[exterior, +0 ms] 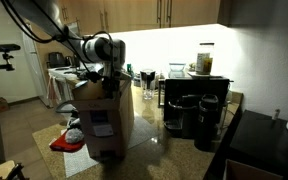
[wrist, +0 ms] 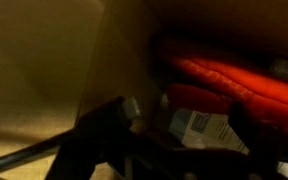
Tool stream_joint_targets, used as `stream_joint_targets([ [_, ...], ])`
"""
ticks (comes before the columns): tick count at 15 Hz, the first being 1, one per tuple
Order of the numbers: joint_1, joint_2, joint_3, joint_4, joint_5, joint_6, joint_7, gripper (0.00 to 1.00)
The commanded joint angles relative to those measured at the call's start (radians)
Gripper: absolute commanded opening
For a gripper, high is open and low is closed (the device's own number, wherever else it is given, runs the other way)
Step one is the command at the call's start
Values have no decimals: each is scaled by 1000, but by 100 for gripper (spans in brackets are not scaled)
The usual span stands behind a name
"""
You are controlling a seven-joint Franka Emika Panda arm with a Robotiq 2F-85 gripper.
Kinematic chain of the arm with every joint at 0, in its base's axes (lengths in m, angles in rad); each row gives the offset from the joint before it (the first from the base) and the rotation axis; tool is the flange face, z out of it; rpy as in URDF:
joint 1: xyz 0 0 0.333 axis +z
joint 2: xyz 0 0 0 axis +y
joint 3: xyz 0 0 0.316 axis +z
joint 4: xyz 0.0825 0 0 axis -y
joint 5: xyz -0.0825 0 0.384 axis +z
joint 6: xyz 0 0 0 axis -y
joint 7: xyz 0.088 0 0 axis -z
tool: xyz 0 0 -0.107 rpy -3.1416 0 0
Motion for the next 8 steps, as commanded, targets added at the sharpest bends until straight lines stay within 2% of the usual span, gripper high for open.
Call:
stream_joint_targets([
  [1,-6,16,1,-26,-6,23,35,100],
  [8,-1,33,1,-28,-22,59,57,100],
])
